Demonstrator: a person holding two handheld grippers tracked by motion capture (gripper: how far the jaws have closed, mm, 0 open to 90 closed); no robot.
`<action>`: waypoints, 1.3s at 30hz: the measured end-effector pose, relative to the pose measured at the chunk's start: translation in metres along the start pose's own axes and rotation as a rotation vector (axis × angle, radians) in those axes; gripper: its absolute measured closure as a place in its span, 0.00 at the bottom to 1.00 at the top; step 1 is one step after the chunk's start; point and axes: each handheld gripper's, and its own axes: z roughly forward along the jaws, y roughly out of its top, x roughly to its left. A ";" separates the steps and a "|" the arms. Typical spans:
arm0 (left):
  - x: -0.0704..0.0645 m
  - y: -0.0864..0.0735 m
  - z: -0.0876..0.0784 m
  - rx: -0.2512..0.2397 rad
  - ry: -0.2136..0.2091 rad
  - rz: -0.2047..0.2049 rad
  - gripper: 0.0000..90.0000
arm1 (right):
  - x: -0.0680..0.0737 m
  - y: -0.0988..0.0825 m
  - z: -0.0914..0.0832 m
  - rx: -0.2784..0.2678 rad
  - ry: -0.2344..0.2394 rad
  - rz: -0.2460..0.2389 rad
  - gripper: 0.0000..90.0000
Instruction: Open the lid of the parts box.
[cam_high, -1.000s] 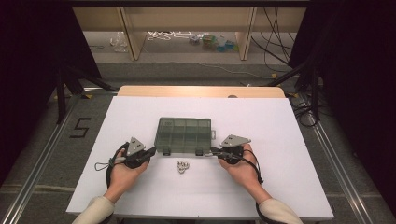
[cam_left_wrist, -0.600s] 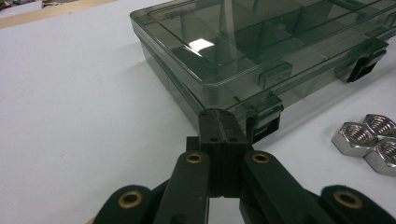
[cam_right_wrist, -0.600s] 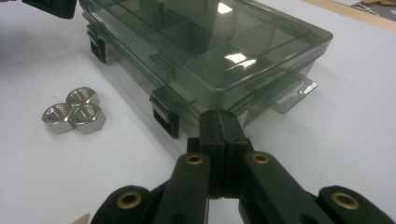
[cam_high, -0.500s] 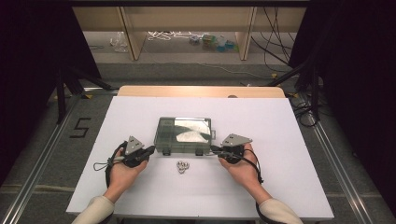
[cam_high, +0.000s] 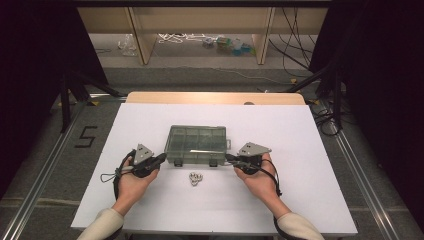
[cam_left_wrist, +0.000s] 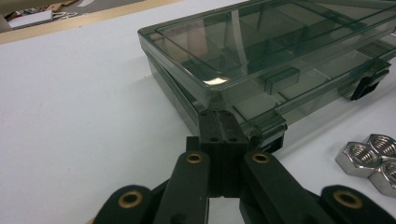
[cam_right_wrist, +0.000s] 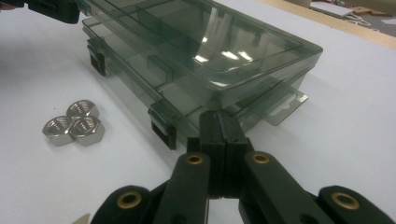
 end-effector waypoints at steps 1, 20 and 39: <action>0.000 0.001 0.000 -0.003 0.003 -0.008 1.00 | 0.000 0.000 0.000 0.004 0.003 0.001 1.00; 0.001 0.009 0.001 -0.041 0.013 -0.021 1.00 | 0.000 0.007 0.002 -0.057 0.001 0.014 1.00; 0.003 0.017 0.003 -0.065 0.020 -0.038 1.00 | -0.002 0.013 0.002 -0.092 -0.029 0.015 1.00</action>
